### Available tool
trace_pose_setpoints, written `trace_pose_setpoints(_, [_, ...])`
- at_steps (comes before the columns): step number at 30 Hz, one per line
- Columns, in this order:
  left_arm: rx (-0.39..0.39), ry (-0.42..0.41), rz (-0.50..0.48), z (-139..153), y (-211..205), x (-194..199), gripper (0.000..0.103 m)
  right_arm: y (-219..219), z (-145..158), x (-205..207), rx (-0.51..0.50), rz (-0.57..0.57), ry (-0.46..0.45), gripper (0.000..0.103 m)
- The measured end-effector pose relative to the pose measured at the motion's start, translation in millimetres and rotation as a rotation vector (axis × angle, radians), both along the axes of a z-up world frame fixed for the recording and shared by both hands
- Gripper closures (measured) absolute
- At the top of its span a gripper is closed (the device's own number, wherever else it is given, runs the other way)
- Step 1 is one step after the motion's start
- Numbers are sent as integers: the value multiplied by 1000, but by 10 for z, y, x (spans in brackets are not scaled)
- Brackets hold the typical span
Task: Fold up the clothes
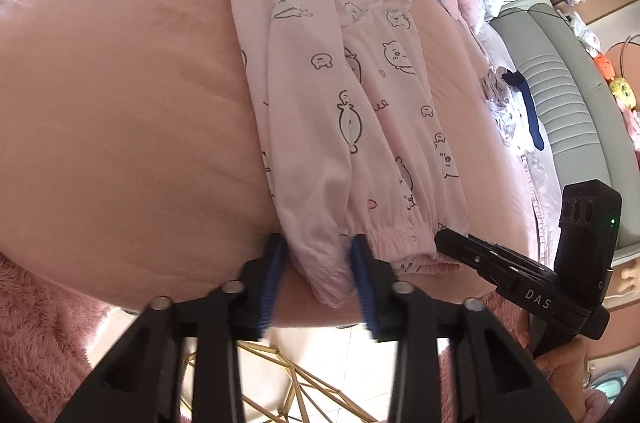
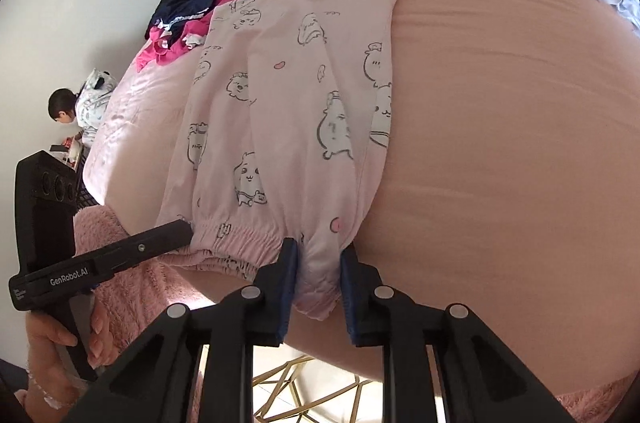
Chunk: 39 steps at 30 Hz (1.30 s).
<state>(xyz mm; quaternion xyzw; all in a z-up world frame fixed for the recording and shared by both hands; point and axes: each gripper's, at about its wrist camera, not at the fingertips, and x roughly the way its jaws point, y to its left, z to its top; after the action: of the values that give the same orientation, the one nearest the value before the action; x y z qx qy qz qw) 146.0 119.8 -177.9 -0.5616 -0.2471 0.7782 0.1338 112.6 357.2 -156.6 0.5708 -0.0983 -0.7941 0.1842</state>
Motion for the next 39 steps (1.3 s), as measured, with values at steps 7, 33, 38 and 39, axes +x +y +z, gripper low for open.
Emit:
trace_pose_setpoints(7, [-12, -2, -22, 68, 70, 83, 85, -10, 154, 190, 52, -1, 68, 86])
trace_pose_setpoints(33, [8, 69, 233, -88, -1015, -2132, 61, 481, 117, -2502, -52, -205, 66, 48])
trace_pose_setpoints(38, [2, 99, 216, -174, -1019, -2334, 56, 412, -193, -3086, -61, -207, 20, 37])
trace_pose_setpoints(39, [-7, 108, 199, -166, -990, -2358, 53, 386, -199, -3136, -95, -203, 37, 25])
